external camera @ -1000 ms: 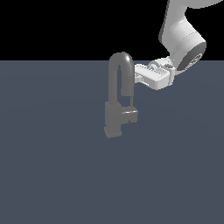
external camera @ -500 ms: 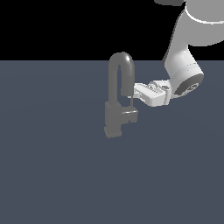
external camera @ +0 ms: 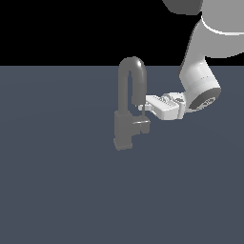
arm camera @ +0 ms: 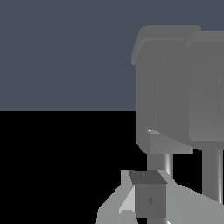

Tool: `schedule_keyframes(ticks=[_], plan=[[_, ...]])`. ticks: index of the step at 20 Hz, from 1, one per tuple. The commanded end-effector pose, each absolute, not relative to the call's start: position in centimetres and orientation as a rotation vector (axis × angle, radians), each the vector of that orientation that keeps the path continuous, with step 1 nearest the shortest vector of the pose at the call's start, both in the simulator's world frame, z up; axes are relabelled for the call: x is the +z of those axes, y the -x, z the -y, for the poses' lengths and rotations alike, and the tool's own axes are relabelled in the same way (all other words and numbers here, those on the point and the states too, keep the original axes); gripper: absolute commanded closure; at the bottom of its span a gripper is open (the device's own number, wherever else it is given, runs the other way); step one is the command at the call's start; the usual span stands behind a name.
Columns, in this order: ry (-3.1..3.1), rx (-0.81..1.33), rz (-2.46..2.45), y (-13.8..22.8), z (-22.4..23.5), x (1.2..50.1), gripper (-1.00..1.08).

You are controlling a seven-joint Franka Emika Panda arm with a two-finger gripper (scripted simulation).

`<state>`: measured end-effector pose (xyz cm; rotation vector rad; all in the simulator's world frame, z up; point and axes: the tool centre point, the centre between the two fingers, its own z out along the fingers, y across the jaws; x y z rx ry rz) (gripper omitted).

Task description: Turn on the faucet by rotating a designated handle.

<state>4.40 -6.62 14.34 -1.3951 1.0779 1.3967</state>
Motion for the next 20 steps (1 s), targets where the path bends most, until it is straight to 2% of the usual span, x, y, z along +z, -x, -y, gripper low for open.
schedule_keyframes(ticks=[1, 20], plan=[[1.395, 1.396, -1.078, -4.1, 6.7, 14.4, 1.08], [1.395, 1.396, -1.078, 0.2, 7.8, 15.5, 1.08]])
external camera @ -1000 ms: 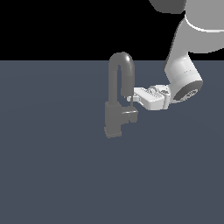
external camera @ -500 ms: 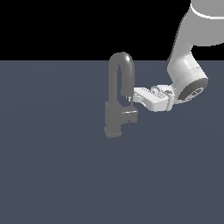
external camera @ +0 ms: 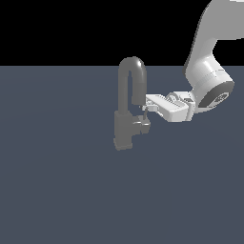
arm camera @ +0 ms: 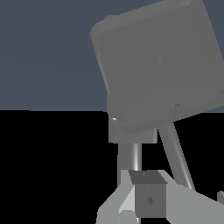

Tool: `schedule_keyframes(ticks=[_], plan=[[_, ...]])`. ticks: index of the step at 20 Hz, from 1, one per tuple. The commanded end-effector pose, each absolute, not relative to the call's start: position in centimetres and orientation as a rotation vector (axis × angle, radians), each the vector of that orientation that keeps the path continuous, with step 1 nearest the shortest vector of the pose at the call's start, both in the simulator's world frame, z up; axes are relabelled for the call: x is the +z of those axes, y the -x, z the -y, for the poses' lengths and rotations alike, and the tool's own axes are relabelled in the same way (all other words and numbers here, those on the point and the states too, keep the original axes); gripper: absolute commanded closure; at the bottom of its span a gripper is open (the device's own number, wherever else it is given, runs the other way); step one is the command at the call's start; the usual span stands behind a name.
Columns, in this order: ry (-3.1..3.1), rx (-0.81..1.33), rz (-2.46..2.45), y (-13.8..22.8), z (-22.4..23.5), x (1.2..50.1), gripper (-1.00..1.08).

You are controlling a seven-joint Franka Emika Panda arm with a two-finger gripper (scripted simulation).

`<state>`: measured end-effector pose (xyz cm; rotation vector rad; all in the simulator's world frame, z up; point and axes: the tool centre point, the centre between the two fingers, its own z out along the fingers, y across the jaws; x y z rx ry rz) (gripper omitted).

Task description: Turn on the faucet by rotating a designated handle.

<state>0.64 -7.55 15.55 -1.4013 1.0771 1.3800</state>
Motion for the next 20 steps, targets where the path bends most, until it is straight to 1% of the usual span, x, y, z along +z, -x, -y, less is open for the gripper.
schedule_keyframes(ticks=[1, 2, 17, 18, 19, 20], plan=[[1.395, 1.396, -1.078, 0.2, 7.8, 15.5, 1.08], [1.402, 1.380, -1.076, -0.5, 7.6, 15.7, 1.08], [1.395, 1.394, -1.077, 4.8, 9.0, 12.8, 1.08], [1.395, 1.394, -1.077, 4.8, 9.0, 12.8, 1.08], [1.418, 1.366, -1.058, 3.4, 8.6, 14.3, 1.08], [1.416, 1.369, -1.060, 3.7, 8.7, 13.6, 1.08]])
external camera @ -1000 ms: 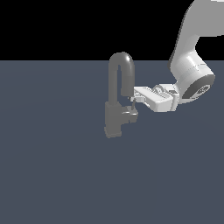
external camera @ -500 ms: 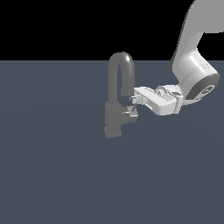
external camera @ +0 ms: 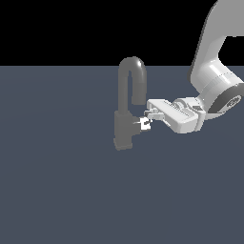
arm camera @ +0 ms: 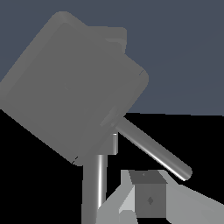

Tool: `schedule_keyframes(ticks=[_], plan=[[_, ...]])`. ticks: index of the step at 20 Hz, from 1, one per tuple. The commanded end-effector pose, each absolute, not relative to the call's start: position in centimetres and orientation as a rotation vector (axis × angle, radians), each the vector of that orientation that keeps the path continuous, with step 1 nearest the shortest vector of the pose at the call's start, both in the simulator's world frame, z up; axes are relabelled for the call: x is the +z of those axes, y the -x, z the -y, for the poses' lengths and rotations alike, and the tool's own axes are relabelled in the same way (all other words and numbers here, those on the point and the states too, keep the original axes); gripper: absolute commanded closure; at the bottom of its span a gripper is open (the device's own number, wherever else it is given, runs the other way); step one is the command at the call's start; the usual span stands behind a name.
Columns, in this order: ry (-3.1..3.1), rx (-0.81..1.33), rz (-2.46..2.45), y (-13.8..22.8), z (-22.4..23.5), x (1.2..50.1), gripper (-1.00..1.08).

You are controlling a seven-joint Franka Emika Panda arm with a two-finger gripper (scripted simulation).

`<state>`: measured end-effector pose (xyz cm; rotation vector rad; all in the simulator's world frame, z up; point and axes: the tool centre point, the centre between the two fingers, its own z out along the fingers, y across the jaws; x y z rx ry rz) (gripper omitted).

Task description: Turn on the faucet by rotating a designated handle.

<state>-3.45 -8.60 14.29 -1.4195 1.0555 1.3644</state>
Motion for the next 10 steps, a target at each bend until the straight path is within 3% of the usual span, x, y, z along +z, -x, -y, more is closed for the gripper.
schedule_keyframes(ticks=[1, 10], plan=[[1.413, 1.372, -1.062, 4.0, 8.7, 12.9, 1.08], [1.396, 1.395, -1.077, 6.1, 9.3, 7.5, 1.08]])
